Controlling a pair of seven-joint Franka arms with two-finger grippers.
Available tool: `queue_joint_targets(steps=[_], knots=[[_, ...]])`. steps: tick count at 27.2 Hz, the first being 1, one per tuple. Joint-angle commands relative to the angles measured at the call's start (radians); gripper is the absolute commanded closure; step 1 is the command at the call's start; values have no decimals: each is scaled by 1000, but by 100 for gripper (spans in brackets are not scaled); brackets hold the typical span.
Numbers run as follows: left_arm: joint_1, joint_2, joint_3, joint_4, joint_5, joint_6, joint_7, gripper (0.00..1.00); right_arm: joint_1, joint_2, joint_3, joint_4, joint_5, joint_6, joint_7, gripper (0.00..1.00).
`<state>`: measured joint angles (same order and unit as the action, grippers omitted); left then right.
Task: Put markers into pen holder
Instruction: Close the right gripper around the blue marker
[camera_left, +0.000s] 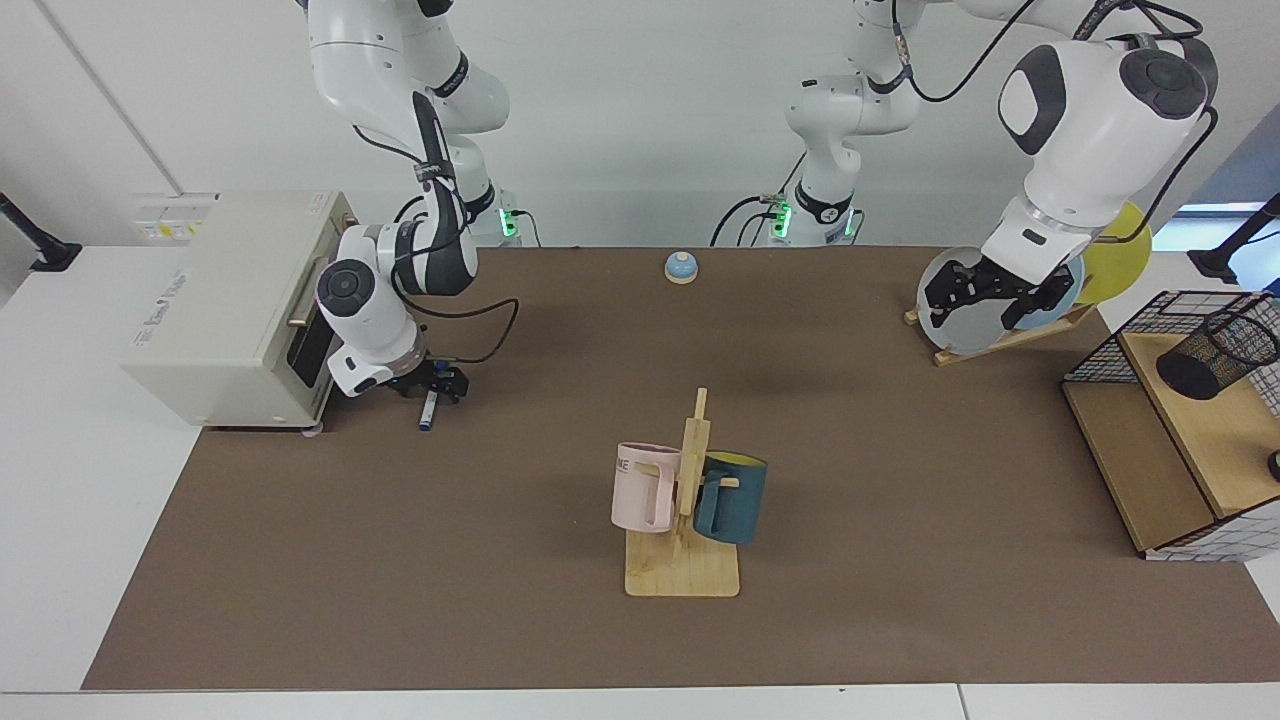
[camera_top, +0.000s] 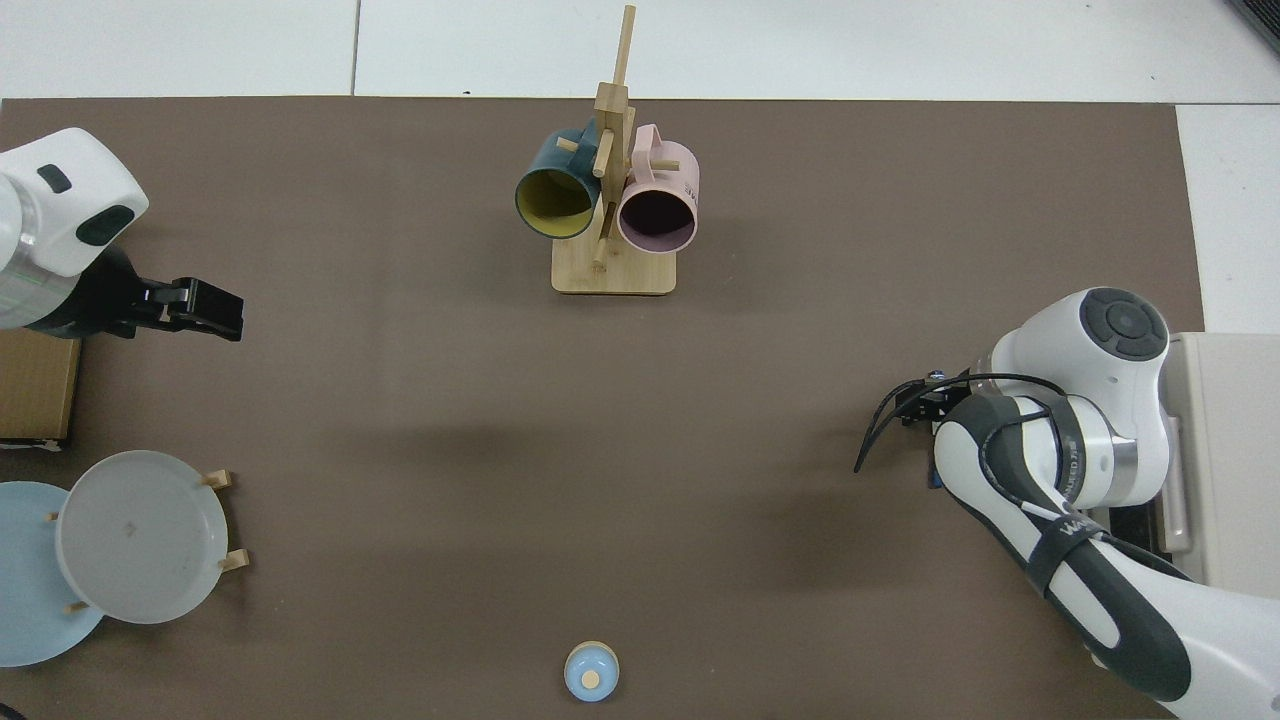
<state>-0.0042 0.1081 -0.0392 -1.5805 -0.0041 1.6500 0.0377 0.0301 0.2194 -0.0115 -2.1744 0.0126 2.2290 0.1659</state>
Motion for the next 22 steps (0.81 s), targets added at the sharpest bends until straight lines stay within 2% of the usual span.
queue_joint_targets(steps=[1, 3, 4, 11, 17, 19, 22], knots=[[9, -5, -2, 4, -14, -15, 4, 0, -15, 9, 7, -10, 10, 40, -16, 71], [9, -4, -2, 4, -14, -15, 4, 0, -15, 9, 7, -10, 10, 37, -14, 98], [9, -4, -2, 4, -14, -16, 4, 0, -15, 9, 7, -10, 10, 32, -11, 100], [7, -5, -2, 4, -14, -16, 4, 0, -16, 9, 8, -5, 12, 20, 15, 100], [9, -4, -2, 4, -14, -15, 4, 0, 1, 5, 11, 22, 26, -84, 254, 100], [9, -4, -2, 4, -14, -15, 4, 0, 25, 0, 12, 42, 82, -135, 348, 100], [7, -5, -2, 4, -14, -15, 4, 0, 56, -9, 10, 79, 209, -198, 450, 100]])
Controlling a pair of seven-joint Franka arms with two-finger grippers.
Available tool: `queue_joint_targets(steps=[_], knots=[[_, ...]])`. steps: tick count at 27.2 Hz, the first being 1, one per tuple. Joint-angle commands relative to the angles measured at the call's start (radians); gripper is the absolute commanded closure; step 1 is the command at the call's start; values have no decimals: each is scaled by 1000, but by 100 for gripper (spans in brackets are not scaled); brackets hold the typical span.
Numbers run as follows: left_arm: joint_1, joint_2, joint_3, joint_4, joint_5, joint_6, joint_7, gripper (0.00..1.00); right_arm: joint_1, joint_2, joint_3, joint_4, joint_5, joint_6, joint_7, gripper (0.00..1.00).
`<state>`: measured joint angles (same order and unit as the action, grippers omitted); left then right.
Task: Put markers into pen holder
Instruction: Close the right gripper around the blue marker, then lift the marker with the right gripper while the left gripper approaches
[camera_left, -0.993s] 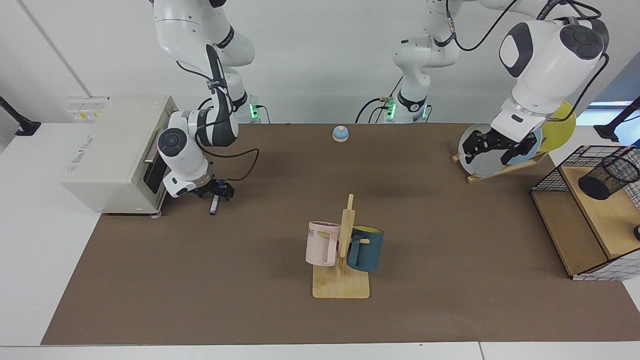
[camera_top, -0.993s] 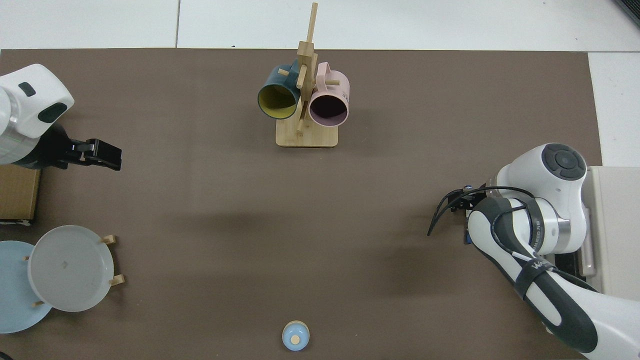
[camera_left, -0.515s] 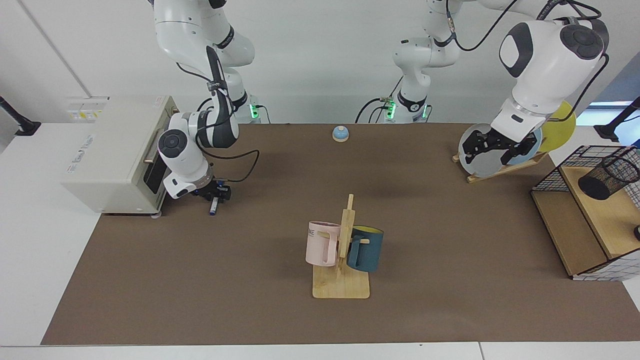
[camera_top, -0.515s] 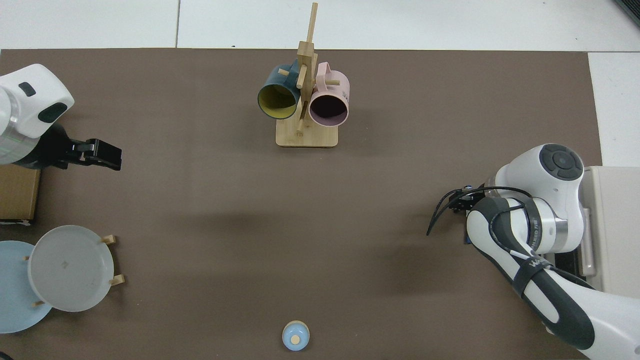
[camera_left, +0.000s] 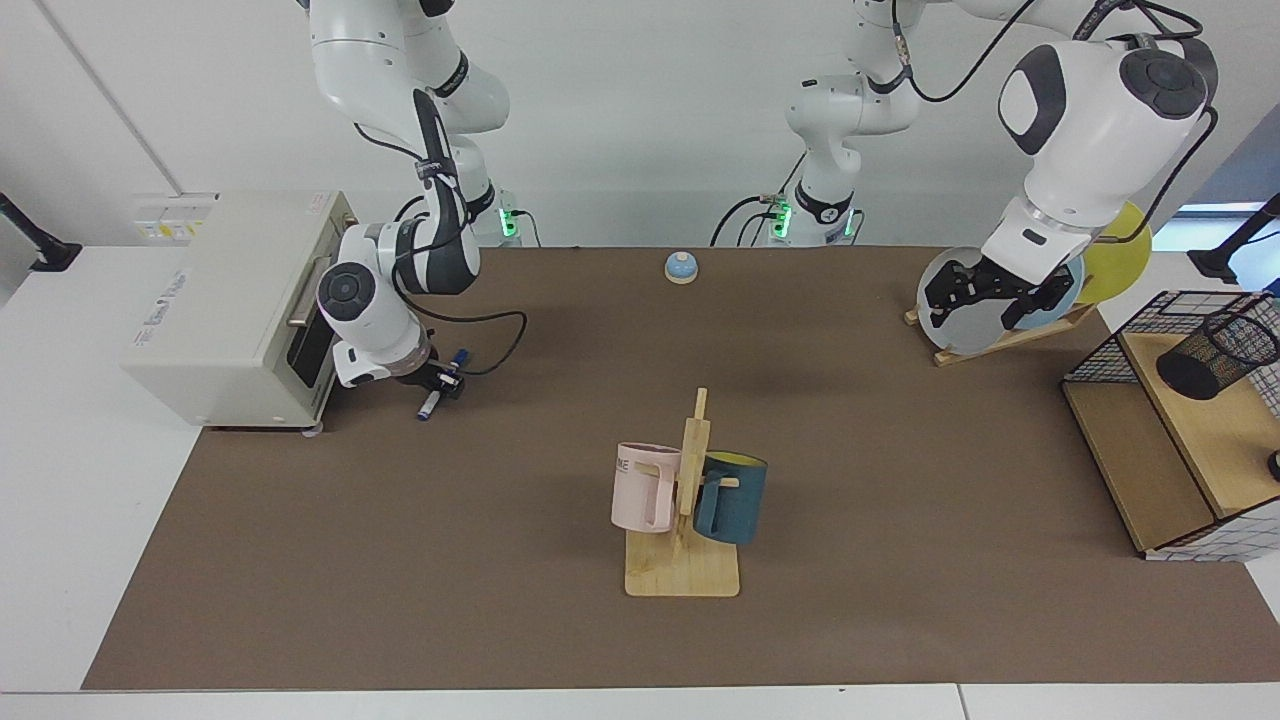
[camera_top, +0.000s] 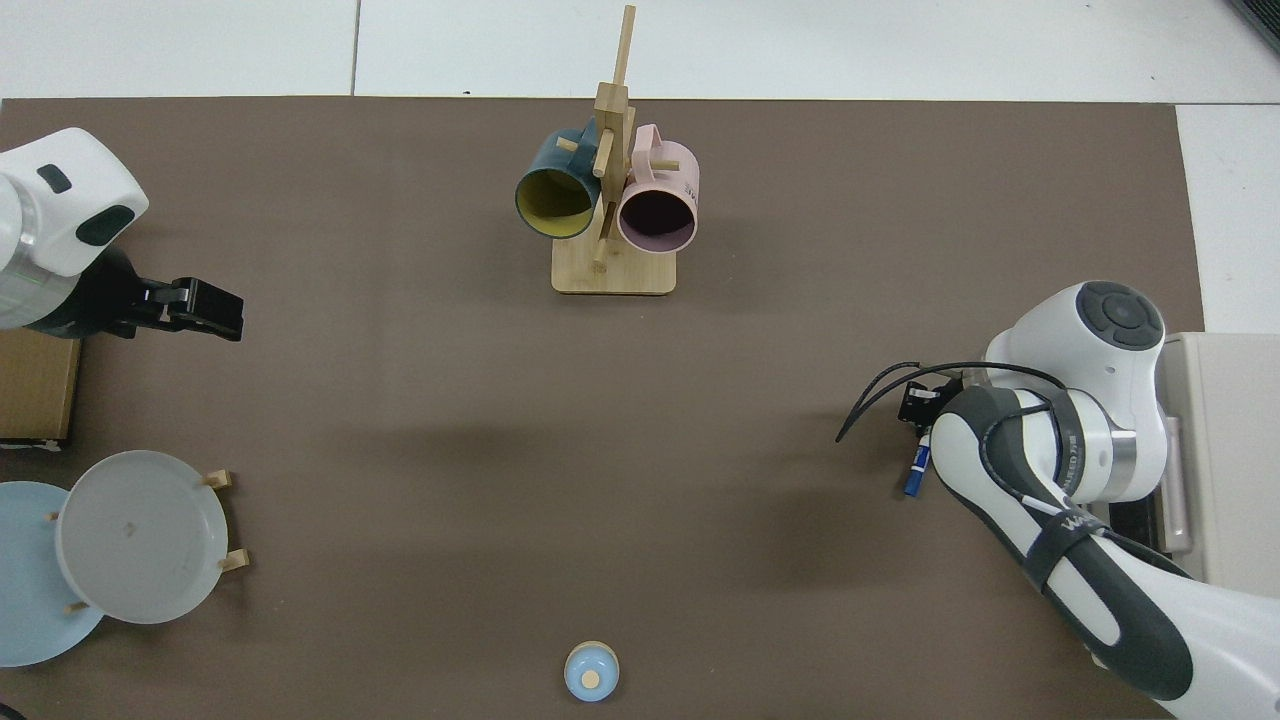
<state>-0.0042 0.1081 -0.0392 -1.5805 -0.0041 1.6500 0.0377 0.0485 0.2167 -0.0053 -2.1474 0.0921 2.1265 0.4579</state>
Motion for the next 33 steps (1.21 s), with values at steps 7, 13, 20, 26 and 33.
queue_joint_targets(steps=[7, 13, 20, 26, 33], knots=[[4, -7, -4, 2, -14, -27, 10, 0, 53, -17, 5, 147, 314, -183, 399, 100], [7, -13, -4, -3, -30, -41, 108, 0, 91, -36, 7, 218, 483, -184, 602, 100], [-3, -15, -5, 8, -33, -53, 409, 0, 166, -27, 7, 346, 633, -160, 833, 100], [-4, -19, -53, 13, -30, -67, 482, 0, 250, -11, 7, 399, 725, 18, 1074, 100], [-4, -50, -96, 8, -56, -47, 734, 0, 401, 15, 7, 445, 747, 202, 1186, 100]])
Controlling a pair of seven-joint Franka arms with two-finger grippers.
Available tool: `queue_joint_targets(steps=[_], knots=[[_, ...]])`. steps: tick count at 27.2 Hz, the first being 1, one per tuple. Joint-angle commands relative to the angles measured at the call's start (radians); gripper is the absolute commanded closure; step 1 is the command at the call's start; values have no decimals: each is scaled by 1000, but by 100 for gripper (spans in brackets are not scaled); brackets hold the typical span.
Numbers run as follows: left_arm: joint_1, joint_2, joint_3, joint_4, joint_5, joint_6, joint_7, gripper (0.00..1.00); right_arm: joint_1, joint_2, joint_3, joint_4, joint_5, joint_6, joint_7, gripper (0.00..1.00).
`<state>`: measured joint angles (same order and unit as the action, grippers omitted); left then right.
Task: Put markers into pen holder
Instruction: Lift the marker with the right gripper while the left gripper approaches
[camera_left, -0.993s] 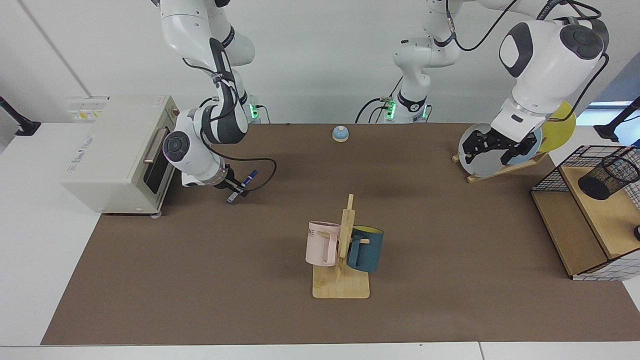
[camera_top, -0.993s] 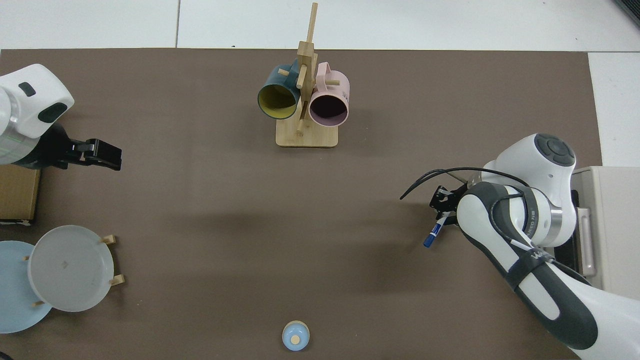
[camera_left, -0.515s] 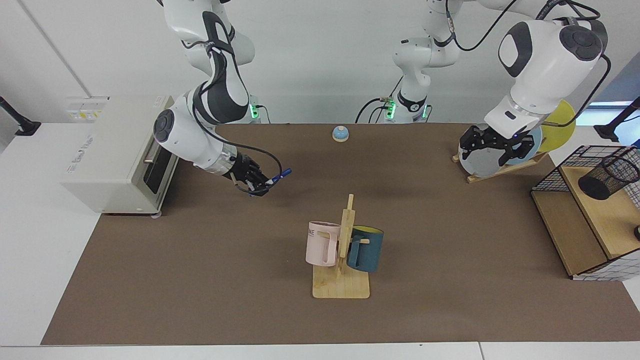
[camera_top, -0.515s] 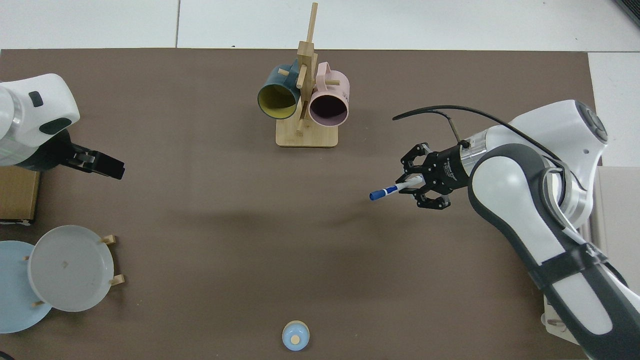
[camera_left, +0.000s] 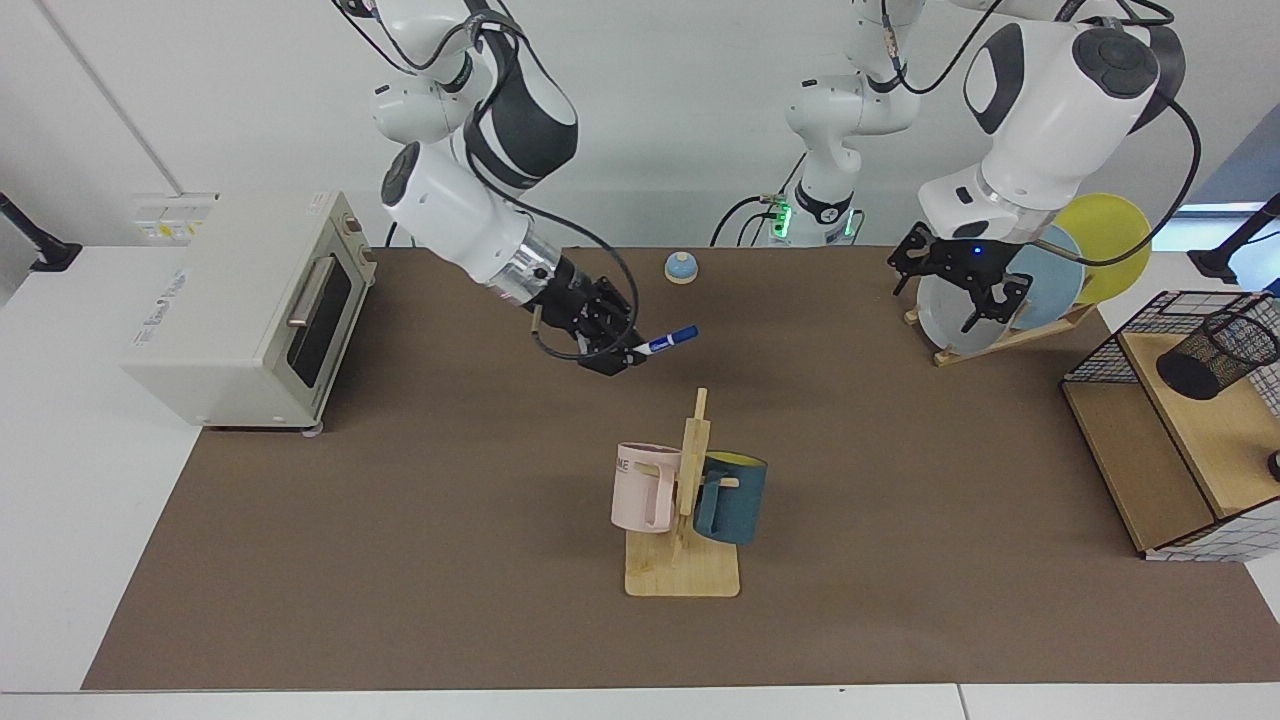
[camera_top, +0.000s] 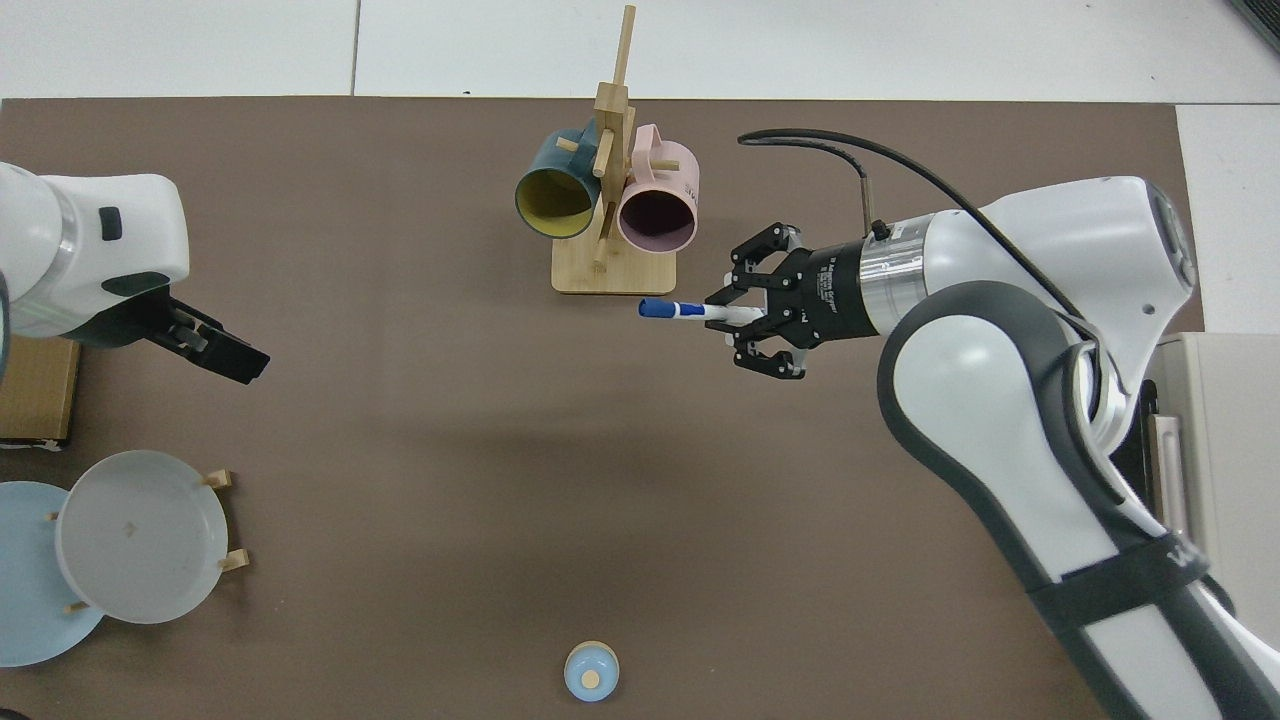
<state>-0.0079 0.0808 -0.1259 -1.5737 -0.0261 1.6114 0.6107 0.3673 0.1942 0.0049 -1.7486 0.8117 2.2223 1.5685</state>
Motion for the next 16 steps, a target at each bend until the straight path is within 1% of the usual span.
queue_joint_targets(steps=[1, 4, 6, 12, 16], knots=[[0, -26, -9, 0, -64, -8, 196, 0, 102, 37, -3, 46, 27, 134, 90, 100], [2, -36, -8, -5, -127, 8, 303, 0, 143, 37, -3, 44, 27, 186, 123, 100], [-1, -38, -9, -5, -132, 33, 374, 0, 154, 37, -3, 44, 30, 201, 146, 100], [-1, -35, -51, -6, -127, 142, 630, 0, 196, 36, -3, 40, 37, 241, 189, 100], [-9, -30, -72, -6, -121, 200, 832, 0, 211, 31, -3, 38, 20, 246, 228, 100]])
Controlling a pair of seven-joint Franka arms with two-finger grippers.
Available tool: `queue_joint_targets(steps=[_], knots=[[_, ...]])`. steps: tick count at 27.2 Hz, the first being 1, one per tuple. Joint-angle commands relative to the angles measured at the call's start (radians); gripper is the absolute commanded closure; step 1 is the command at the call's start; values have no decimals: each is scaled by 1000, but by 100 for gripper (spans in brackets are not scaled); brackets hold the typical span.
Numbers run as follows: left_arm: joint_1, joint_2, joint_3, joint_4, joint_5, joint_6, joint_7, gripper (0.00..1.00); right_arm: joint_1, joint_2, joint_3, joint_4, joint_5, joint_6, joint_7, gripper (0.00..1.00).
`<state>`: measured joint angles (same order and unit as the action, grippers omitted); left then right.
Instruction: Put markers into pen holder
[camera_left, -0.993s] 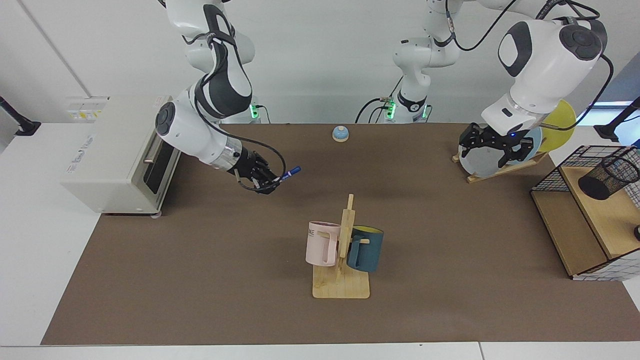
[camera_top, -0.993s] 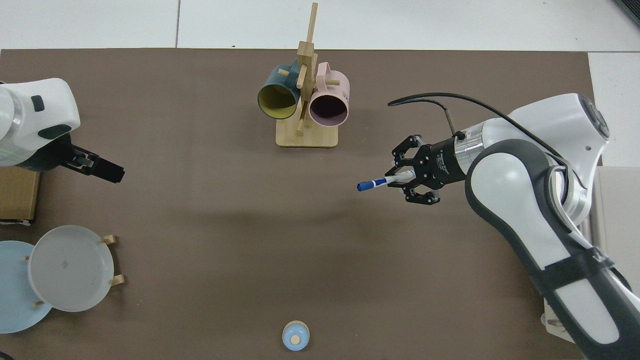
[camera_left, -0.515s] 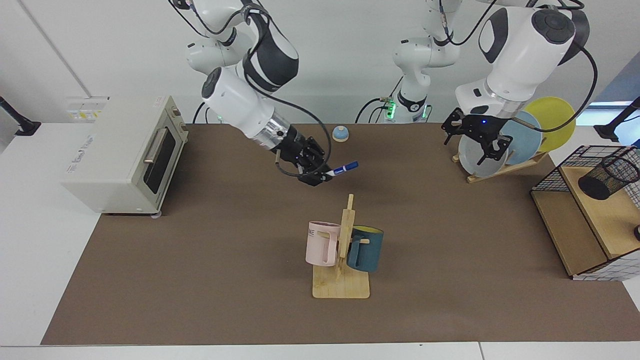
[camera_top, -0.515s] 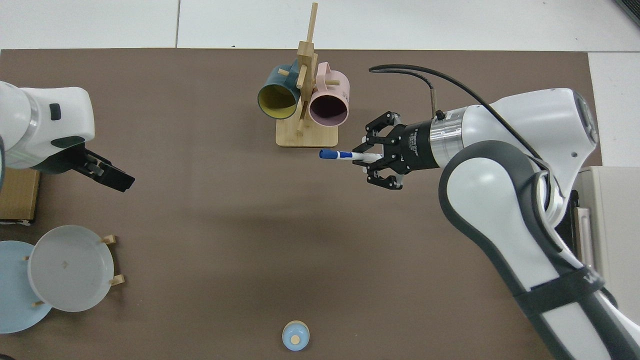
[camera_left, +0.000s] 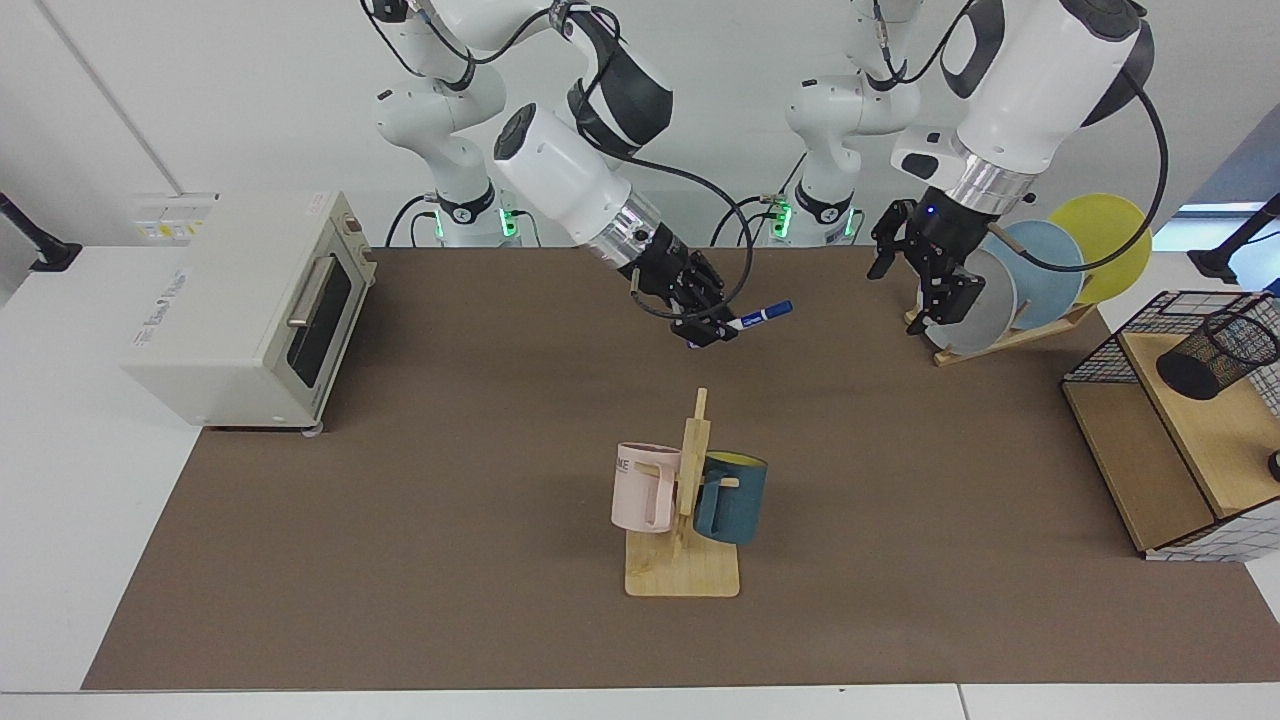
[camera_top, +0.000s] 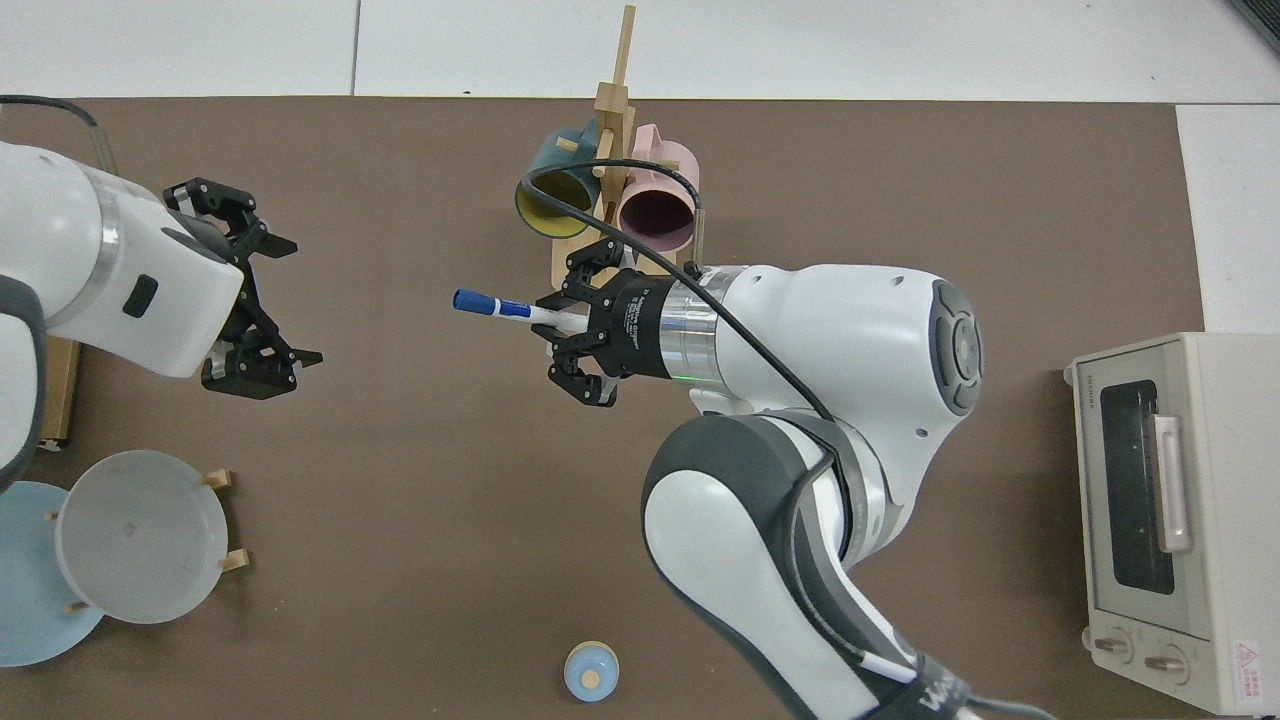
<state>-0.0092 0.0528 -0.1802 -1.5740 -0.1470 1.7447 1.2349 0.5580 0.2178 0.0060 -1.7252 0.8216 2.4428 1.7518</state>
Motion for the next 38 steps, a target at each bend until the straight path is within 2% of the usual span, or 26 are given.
queue_joint_targets(steps=[1, 5, 11, 16, 19, 25, 32, 38], knots=[[-8, -4, -19, -8, 0, 74, 236, 0, 26, 8, -4, 15, 4, 22, 37, 100], [-23, -4, -38, -14, 3, 99, 273, 0, 69, -5, -8, 1, -44, 13, -20, 100], [-60, -1, -51, -23, 3, 110, 259, 0, 71, -21, -4, -22, -91, -14, -96, 100], [-69, -13, -53, -73, 1, 73, 244, 0, 69, -31, -6, -31, -93, -68, -173, 100], [-87, -25, -56, -77, 1, 12, 186, 0, 68, -32, -6, -31, -93, -71, -175, 100], [-77, -30, -55, -72, 1, -43, 110, 1, 68, -32, -5, -31, -93, -71, -175, 100], [-78, -39, -47, -72, 1, -105, 12, 1, 57, -31, -6, -30, -71, -68, -86, 100], [-103, -47, -74, -77, 4, -90, -67, 5, 57, -28, -6, -27, -85, -57, -25, 100]])
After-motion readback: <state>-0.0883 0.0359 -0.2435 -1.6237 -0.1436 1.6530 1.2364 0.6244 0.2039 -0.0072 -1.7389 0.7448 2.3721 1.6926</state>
